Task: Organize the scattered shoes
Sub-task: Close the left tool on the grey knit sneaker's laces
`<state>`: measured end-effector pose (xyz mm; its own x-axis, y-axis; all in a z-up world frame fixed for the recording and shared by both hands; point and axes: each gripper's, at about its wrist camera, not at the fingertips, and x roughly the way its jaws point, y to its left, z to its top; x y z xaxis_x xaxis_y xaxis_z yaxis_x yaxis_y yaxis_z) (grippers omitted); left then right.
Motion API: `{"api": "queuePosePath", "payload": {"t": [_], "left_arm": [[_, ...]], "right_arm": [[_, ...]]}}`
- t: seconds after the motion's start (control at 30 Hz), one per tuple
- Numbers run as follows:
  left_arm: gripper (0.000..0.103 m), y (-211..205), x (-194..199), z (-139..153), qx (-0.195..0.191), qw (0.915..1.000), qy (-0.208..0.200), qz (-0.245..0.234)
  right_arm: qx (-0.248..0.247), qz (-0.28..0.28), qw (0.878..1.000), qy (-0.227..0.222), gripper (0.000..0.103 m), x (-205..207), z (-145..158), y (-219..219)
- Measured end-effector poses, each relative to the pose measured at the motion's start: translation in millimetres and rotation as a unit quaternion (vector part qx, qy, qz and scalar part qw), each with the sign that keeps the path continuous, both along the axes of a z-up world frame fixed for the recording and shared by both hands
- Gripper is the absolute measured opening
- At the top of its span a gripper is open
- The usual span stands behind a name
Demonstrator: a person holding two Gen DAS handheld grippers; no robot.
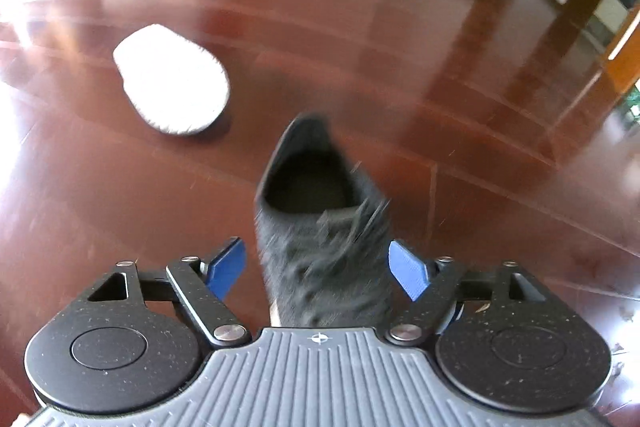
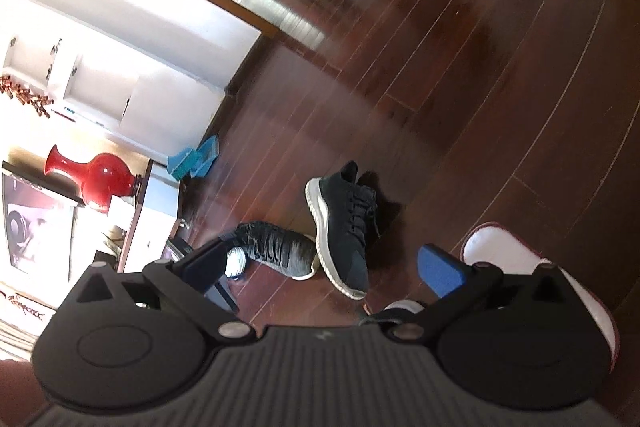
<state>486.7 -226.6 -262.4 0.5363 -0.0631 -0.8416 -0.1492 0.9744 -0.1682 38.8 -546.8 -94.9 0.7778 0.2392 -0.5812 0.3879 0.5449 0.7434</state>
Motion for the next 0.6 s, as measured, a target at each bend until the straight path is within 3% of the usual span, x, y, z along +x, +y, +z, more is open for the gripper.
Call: {"api": "queuePosePath", "payload": {"t": [0.1, 0.27, 0.47, 0.5, 0.6], "left_arm": [[0.086, -8.2, 12.2, 0.6, -0.014, 0.9998, 0.003, -0.009], [0.086, -14.6, 28.1, -8.1, 0.005, 0.9996, 0.015, -0.024], [0.087, -25.5, 31.6, -39.1, 0.046, 0.9974, 0.035, -0.043], [0.085, -30.2, 32.3, -45.7, 0.056, 0.9963, 0.04, -0.052], [0.068, -39.7, 29.2, -60.8, 0.073, 0.9935, 0.06, -0.064]], "right_arm": [[0.002, 0.016, 1.0, 0.01, 0.103, 4.0, -4.8, 2.6], [-0.015, 0.035, 0.999, 0.023, 0.103, 1.4, -7.4, -1.2], [-0.034, 0.01, 0.999, 0.035, 0.103, -16.3, -8.9, -22.3], [-0.031, 0.004, 0.999, 0.039, 0.103, -19.6, -11.0, -25.9], [-0.022, -0.004, 0.998, 0.052, 0.103, -26.2, -17.0, -30.8]]}}
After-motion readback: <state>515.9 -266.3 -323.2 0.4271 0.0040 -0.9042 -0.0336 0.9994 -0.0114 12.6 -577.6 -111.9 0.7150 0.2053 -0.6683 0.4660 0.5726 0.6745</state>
